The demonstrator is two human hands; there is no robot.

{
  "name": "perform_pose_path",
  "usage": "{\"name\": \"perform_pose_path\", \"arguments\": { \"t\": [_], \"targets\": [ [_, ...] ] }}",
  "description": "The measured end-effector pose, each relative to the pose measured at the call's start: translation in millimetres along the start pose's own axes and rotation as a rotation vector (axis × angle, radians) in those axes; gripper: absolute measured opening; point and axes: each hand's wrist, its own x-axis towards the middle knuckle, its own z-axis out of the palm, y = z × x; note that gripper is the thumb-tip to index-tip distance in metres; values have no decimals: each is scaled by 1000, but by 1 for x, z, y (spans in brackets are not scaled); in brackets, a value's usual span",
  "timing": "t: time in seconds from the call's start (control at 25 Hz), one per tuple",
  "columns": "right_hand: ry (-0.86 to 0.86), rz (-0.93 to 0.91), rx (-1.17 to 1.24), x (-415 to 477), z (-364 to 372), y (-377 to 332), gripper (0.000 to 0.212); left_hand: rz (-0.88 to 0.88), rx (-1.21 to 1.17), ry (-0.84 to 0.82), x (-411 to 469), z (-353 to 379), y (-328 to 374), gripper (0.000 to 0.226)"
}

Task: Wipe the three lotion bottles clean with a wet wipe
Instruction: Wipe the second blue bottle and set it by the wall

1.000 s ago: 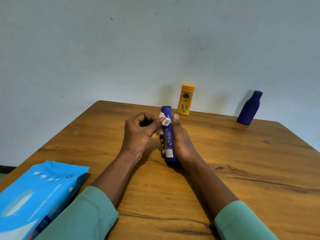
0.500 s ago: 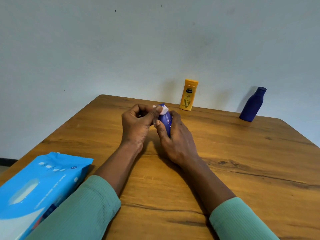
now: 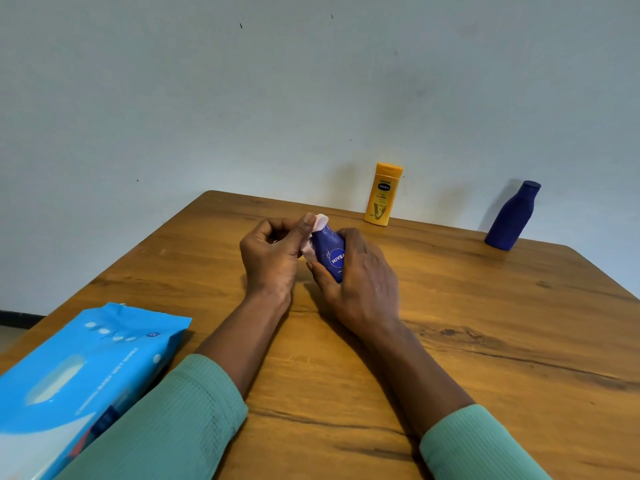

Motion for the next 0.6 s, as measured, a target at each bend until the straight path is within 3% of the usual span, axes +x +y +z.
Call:
{"name": "perform_pose_path", "arguments": {
  "t": [0.28,0.48,0.6],
  "targets": [
    [74,38,-134,-1,-9,4,63,41,170,-234,-11,1,-2,20],
    [118,-57,-228,-1,0,-4,63,53,133,16,-5,0,0,34],
    [159,-69,-271,-2,0,-3,61,0,138,-14,-14,4,-1,31]
  ]
}}
